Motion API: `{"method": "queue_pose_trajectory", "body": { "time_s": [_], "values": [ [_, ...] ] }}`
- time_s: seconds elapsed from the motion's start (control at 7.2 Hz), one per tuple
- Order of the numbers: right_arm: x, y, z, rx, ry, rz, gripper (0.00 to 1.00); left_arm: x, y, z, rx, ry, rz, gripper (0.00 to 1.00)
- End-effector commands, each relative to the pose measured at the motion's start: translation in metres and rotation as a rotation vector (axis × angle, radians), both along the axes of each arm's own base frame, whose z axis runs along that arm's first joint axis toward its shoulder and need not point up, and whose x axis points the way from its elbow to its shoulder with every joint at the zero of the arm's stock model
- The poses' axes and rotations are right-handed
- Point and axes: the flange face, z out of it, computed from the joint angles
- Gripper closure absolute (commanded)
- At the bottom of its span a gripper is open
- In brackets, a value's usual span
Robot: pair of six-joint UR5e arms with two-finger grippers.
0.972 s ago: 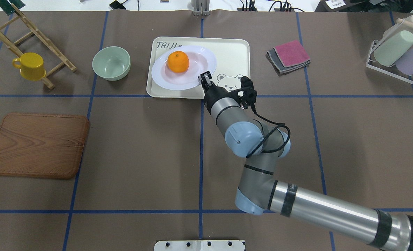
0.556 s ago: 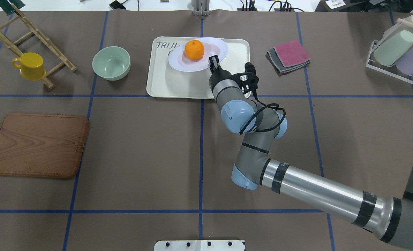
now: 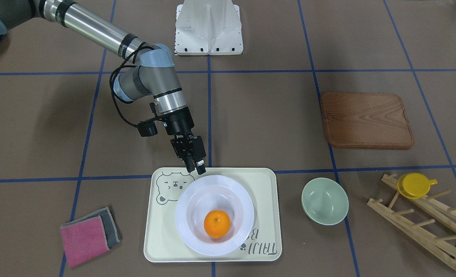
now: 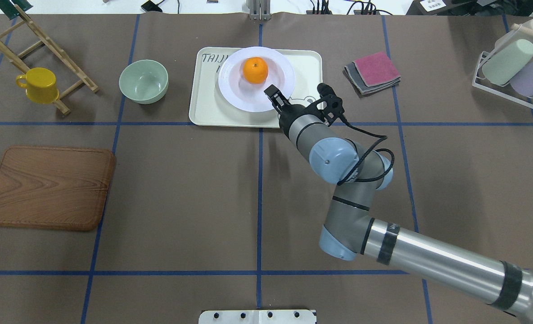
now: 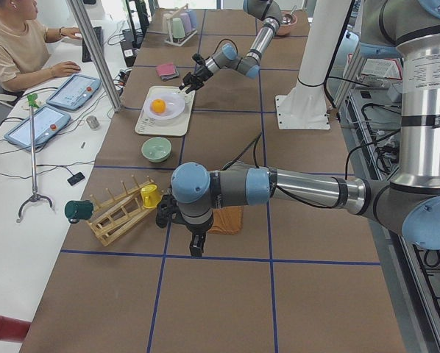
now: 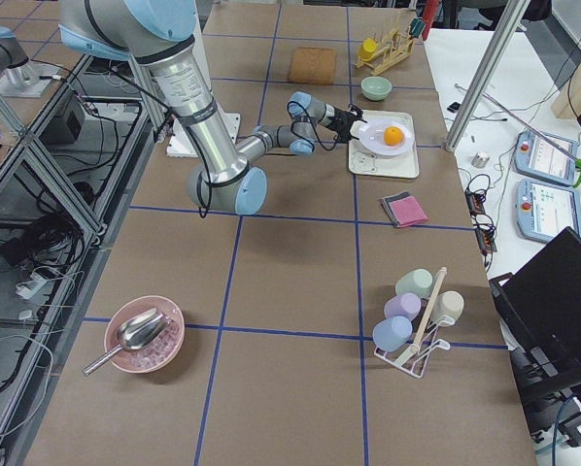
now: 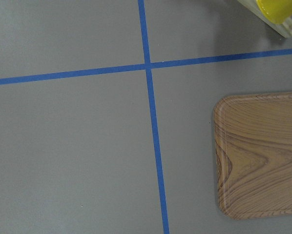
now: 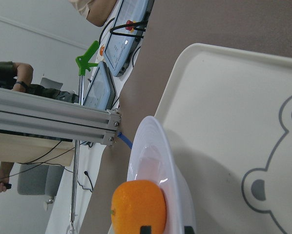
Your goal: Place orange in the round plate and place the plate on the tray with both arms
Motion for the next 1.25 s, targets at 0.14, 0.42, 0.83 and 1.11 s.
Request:
{"method": "queue_pose_trajectory", "body": {
  "time_s": [0.14,0.42,0.83,1.11],
  "values": [
    [0.107,-0.017,-0.022,0.080,0.364,-0.331,0.00,0.000,0.000,-0.006,-0.093,0.016,-0.101,0.00],
    [0.207,-0.047,-0.016,0.135,0.550,-0.530,0.00,0.000,-0.001,-0.007,-0.110,0.013,-0.132,0.00],
    [0.368,-0.073,0.109,0.312,0.713,-0.774,0.00,-0.006,-0.006,-0.019,-0.007,-0.082,-0.128,0.00],
    [0.457,-0.048,0.204,0.394,0.827,-0.881,0.00,-0.006,-0.007,-0.019,-0.002,-0.080,-0.129,0.00]
  ]
}}
